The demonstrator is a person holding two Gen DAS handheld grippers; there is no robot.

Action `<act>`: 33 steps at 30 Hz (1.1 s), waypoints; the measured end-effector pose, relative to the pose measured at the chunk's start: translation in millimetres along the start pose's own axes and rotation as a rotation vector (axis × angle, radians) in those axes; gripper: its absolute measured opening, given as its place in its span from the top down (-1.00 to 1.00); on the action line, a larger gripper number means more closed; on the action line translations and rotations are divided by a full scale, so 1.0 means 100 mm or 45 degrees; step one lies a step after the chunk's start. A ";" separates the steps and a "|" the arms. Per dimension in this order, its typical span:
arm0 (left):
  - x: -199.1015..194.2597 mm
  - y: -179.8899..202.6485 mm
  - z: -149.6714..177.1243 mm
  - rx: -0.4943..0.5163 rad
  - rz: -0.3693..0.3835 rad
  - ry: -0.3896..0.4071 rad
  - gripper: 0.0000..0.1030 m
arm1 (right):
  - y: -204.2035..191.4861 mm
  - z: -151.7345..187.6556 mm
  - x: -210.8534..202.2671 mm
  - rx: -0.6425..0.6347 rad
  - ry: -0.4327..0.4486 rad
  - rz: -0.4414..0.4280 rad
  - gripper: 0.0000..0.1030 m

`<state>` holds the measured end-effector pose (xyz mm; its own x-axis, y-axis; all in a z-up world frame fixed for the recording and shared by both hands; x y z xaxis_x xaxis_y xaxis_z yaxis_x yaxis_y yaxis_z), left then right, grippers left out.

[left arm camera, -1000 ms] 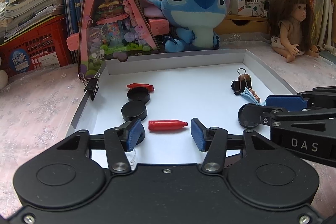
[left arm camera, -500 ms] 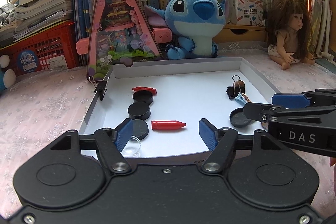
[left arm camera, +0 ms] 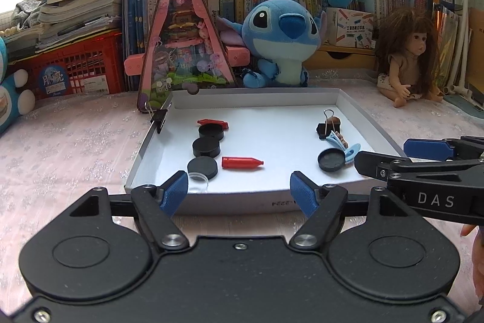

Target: Organize rigid objects

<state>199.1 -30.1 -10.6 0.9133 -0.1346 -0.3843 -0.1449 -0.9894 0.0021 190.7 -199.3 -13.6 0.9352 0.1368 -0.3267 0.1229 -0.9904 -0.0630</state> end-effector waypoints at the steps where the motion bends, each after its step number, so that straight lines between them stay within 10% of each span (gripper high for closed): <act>1: -0.03 0.00 0.02 0.000 -0.001 0.001 -0.41 | 0.00 0.02 -0.03 0.006 0.001 0.001 -0.58; 33: 0.07 -0.24 0.53 -0.044 -0.111 -0.143 -0.80 | -0.01 0.58 0.05 -0.036 -0.207 0.025 -1.00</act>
<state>188.7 -4.9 -62.6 0.8734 -0.0431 -0.4851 -0.0519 -0.9986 -0.0046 175.8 -196.3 -69.5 0.8717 0.1167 -0.4759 0.1167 -0.9927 -0.0296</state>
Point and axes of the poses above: each gripper's, at about its wrist camera, not at the fingertips, and x roughly the way its jaws point, y to its right, z to its underside, the point moved 8 cm from there along x, roughly the way its jaws point, and after that the axes turned 10 degrees about y, right-handed, at the moved point
